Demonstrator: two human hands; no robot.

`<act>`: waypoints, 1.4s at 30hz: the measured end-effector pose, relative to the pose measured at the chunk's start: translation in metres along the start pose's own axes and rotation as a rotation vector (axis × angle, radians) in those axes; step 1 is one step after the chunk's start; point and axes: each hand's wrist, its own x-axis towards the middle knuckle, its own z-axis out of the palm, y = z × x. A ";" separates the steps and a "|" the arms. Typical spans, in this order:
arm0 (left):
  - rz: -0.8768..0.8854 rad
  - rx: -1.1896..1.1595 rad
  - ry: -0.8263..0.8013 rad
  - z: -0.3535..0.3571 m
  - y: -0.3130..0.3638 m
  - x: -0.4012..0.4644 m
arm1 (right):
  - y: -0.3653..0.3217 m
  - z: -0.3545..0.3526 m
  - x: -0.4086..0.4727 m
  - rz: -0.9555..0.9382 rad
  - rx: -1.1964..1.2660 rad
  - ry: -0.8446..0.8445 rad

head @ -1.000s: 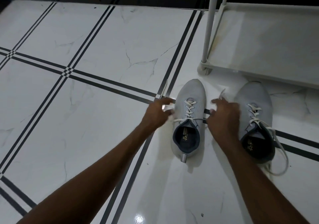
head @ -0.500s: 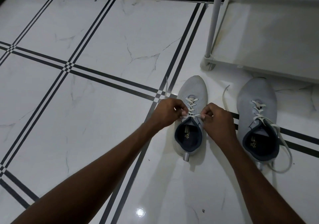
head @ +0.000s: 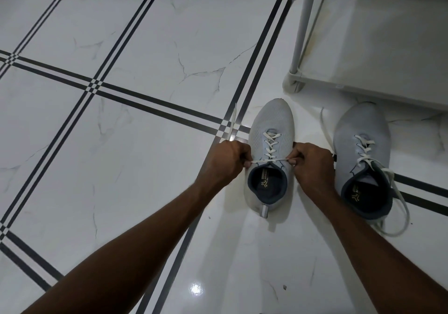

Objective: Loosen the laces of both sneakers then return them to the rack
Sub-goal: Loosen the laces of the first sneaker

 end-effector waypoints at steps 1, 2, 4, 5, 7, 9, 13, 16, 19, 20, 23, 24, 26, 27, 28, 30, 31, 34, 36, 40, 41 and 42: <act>-0.013 -0.012 -0.012 -0.002 0.001 0.001 | -0.002 0.001 -0.001 0.021 0.000 0.004; -0.030 -0.056 -0.040 -0.004 0.001 0.003 | -0.003 0.000 0.000 0.049 -0.009 -0.005; -0.072 -0.194 -0.139 -0.014 -0.001 0.008 | -0.004 -0.008 0.004 0.095 -0.058 -0.068; -0.107 -0.269 -0.201 -0.020 -0.003 0.009 | -0.003 -0.016 0.008 0.107 -0.080 -0.119; -0.201 -0.423 -0.322 -0.032 -0.007 0.010 | -0.003 -0.036 0.018 0.097 -0.098 -0.245; -0.255 -0.549 -0.455 -0.044 -0.012 0.008 | -0.007 -0.055 0.028 0.043 -0.156 -0.389; -0.185 -0.779 -0.578 -0.073 -0.024 0.001 | -0.022 -0.082 0.037 0.003 -0.017 -0.691; -0.137 -1.024 -0.490 -0.082 -0.018 0.001 | -0.030 -0.085 0.034 0.023 0.323 -0.762; -0.111 -1.207 -0.443 -0.069 -0.002 0.008 | -0.032 -0.065 0.027 0.115 0.670 -0.670; -0.126 -1.237 -0.415 -0.060 0.005 0.012 | -0.031 -0.055 0.024 0.150 0.740 -0.602; -0.256 -1.243 -0.276 -0.037 0.021 0.020 | -0.032 -0.028 0.017 0.215 0.741 -0.367; -0.292 -1.202 -0.230 -0.030 0.025 0.023 | -0.033 -0.023 0.016 0.225 0.716 -0.302; -0.313 -1.107 -0.180 -0.019 0.028 0.027 | -0.036 -0.016 0.014 0.190 0.652 -0.208; -0.309 -1.086 -0.182 -0.017 0.027 0.028 | -0.037 -0.015 0.014 0.141 0.600 -0.192; -0.302 -1.085 -0.206 -0.016 0.024 0.030 | -0.038 -0.015 0.015 0.086 0.542 -0.196; -0.270 -1.100 -0.283 -0.018 0.019 0.033 | -0.039 -0.016 0.016 0.007 0.439 -0.236; -0.252 -1.104 -0.310 -0.020 0.017 0.034 | -0.039 -0.018 0.016 -0.020 0.405 -0.256; -0.253 -1.127 -0.289 -0.020 0.018 0.035 | -0.039 -0.016 0.016 -0.088 0.294 -0.278; -0.304 -1.159 -0.266 -0.017 0.020 0.038 | -0.040 -0.012 0.016 -0.114 0.234 -0.268; -0.363 -1.118 -0.292 -0.011 0.020 0.041 | -0.040 -0.009 0.020 -0.151 0.159 -0.249; -0.361 -1.124 -0.299 -0.011 0.020 0.041 | -0.040 -0.009 0.021 -0.157 0.153 -0.247; -0.355 -1.133 -0.309 -0.011 0.020 0.041 | -0.040 -0.008 0.023 -0.156 0.155 -0.242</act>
